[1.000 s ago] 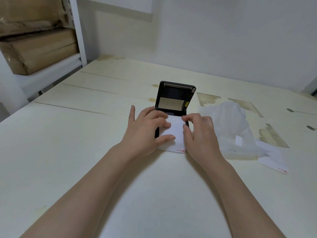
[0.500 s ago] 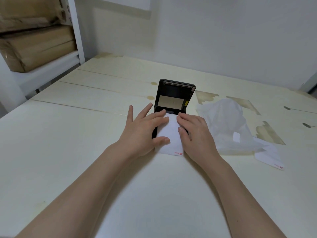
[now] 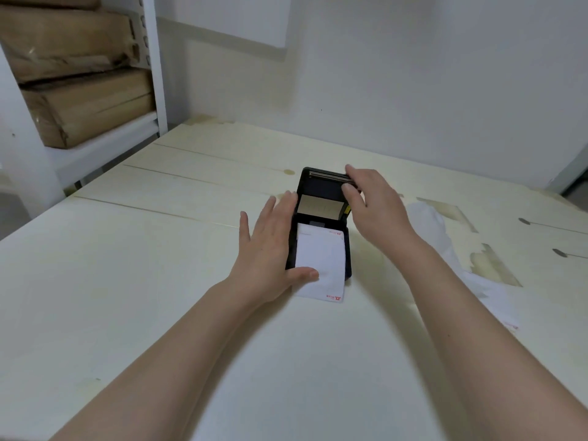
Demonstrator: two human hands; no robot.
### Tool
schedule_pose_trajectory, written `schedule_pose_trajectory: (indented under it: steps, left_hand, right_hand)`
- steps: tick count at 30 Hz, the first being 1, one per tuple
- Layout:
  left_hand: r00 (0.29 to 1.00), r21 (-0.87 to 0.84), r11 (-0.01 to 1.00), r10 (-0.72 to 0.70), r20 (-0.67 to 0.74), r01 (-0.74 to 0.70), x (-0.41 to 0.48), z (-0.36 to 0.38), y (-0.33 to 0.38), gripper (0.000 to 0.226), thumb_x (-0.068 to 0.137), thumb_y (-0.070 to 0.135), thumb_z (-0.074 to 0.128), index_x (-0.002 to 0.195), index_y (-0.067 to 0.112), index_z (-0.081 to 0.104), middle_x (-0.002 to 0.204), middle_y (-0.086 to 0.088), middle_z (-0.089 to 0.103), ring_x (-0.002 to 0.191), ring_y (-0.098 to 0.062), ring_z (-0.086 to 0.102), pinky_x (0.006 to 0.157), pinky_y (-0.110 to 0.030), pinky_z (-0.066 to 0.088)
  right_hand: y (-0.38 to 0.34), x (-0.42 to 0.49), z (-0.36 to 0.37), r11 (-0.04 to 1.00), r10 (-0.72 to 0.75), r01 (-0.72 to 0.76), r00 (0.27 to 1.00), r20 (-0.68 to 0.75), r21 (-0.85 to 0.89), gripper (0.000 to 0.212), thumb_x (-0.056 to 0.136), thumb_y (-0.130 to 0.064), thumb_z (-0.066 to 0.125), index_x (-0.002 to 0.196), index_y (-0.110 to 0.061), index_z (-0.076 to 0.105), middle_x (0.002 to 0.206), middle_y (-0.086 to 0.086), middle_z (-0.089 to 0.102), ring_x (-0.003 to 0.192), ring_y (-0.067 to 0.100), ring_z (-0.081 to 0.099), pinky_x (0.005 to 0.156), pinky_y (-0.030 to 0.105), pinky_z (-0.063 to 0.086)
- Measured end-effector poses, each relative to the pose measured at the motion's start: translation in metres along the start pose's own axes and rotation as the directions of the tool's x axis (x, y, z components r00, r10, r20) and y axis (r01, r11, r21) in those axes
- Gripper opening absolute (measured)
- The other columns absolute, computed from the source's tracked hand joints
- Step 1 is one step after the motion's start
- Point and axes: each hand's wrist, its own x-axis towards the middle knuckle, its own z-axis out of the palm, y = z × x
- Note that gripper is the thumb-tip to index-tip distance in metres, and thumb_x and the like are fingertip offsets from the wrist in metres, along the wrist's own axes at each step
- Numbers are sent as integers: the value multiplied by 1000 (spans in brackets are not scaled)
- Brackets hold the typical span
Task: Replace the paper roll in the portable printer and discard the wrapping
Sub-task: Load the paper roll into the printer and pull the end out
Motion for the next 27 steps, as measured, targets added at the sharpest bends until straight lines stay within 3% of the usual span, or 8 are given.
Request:
schedule_pose_trajectory:
  steps: [3, 6, 11, 17, 21, 25, 27]
  left_hand:
    - [994, -23, 997, -69, -81, 68, -1, -2, 2, 142, 62, 58, 82, 153, 23, -22, 164, 2, -23, 151, -19, -23, 117, -50, -17]
    - [991, -19, 996, -84, -99, 83, -1, -2, 4, 148, 57, 59, 84, 152, 25, -25, 163, -1, -27, 150, -24, -25, 117, -52, -16]
    - [991, -4, 997, -82, -110, 82, -1, -4, 7, 146, 58, 58, 84, 153, 26, -22, 163, -3, -25, 151, -28, -23, 118, -56, -13]
    - [992, 5, 997, -80, -101, 81, -1, -1, 5, 141, 58, 60, 83, 154, 33, -16, 163, -1, -24, 151, -26, -23, 118, -58, -12]
    - [997, 40, 999, -25, -71, 28, -3, -1, 4, 125, 63, 62, 78, 153, 46, -7, 164, 4, -21, 150, -25, -25, 116, -58, -13]
    - [998, 126, 990, 59, 21, -61, -3, -2, 1, 85, 76, 62, 69, 149, 52, 25, 166, 17, 0, 152, -19, -19, 117, -63, -11]
    - [997, 104, 993, 47, 57, -52, -3, -3, 1, 77, 78, 60, 67, 146, 52, 32, 163, 23, 13, 153, -14, -13, 117, -60, -14]
  right_hand:
    - [1, -13, 8, 997, -28, 35, 996, -90, 74, 32, 97, -19, 50, 127, -17, 61, 114, 2, 58, 112, 23, 55, 90, 24, 39]
    - [5, -35, 9, 982, -100, 114, 991, -93, 153, 27, 93, -18, 56, 118, -21, 66, 111, -7, 64, 105, 16, 60, 93, 32, 48]
    - [19, -75, 12, 971, -199, 199, 980, -9, 133, 33, 86, -20, 68, 118, -27, 68, 129, -14, 59, 123, 5, 50, 103, 16, 37]
    - [25, -88, 29, 965, -251, 250, 968, -1, 78, 39, 83, -17, 70, 121, -23, 67, 135, -6, 57, 127, 13, 45, 105, 9, 28]
    - [27, -90, 31, 958, -276, 275, 961, 3, 76, 36, 85, -19, 66, 121, -20, 67, 136, -4, 56, 127, 15, 44, 106, 12, 29]
    - [28, -91, 33, 956, -281, 282, 959, -21, 83, 33, 92, -27, 52, 119, -19, 69, 136, -3, 57, 126, 16, 46, 108, 16, 30]
    - [28, -92, 36, 960, -256, 260, 966, -46, 104, 33, 92, -27, 49, 116, -19, 71, 135, -2, 59, 125, 15, 46, 108, 15, 30]
